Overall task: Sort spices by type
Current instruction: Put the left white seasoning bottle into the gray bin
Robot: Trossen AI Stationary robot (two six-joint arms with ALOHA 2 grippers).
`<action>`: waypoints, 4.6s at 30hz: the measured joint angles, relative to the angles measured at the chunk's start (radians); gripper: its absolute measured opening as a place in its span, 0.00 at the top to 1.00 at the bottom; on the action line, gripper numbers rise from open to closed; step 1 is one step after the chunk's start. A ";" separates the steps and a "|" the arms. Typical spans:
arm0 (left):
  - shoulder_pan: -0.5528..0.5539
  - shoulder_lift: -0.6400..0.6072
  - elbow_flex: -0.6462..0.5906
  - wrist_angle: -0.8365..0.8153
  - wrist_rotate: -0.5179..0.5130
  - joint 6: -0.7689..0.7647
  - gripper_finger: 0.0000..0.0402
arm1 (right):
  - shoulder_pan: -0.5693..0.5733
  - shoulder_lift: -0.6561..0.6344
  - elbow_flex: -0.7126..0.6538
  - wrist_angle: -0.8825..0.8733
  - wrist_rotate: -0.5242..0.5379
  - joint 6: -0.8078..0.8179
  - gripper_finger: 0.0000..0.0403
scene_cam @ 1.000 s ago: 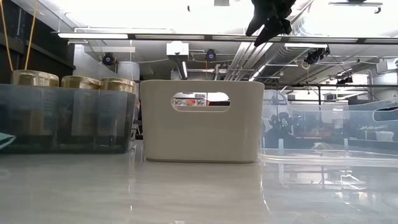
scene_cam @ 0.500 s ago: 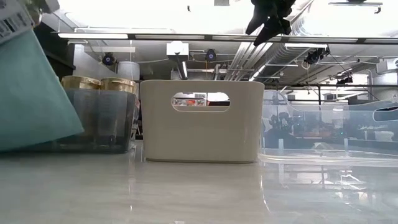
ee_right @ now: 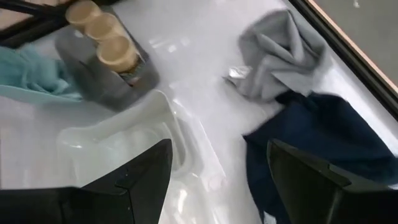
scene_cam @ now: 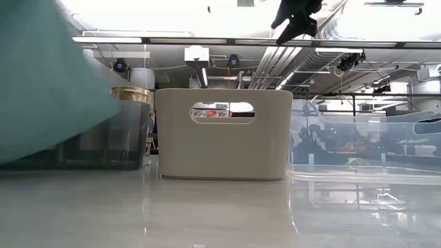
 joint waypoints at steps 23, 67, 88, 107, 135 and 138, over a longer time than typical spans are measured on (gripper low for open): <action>-0.177 -0.171 0.000 0.038 -0.180 -0.243 0.61 | 0.128 0.262 0.000 0.301 -0.287 -0.127 0.36; 0.216 -0.123 0.000 -0.056 -0.036 0.484 0.61 | 0.309 0.556 0.001 1.206 -0.338 -0.234 0.36; 0.229 -0.111 0.000 -0.047 -0.014 0.482 0.61 | 0.309 0.556 0.002 1.209 -0.339 -0.232 0.50; 0.076 -0.095 0.001 -0.169 0.154 0.066 0.45 | 0.297 0.551 0.001 1.192 -0.335 -0.263 0.50; 0.207 0.110 0.021 -0.091 0.088 0.298 0.97 | 0.172 0.150 0.001 0.768 -0.164 -0.396 0.50; 0.250 0.134 0.020 -0.095 0.090 0.356 0.99 | 0.170 0.110 0.001 0.715 -0.121 -0.397 0.50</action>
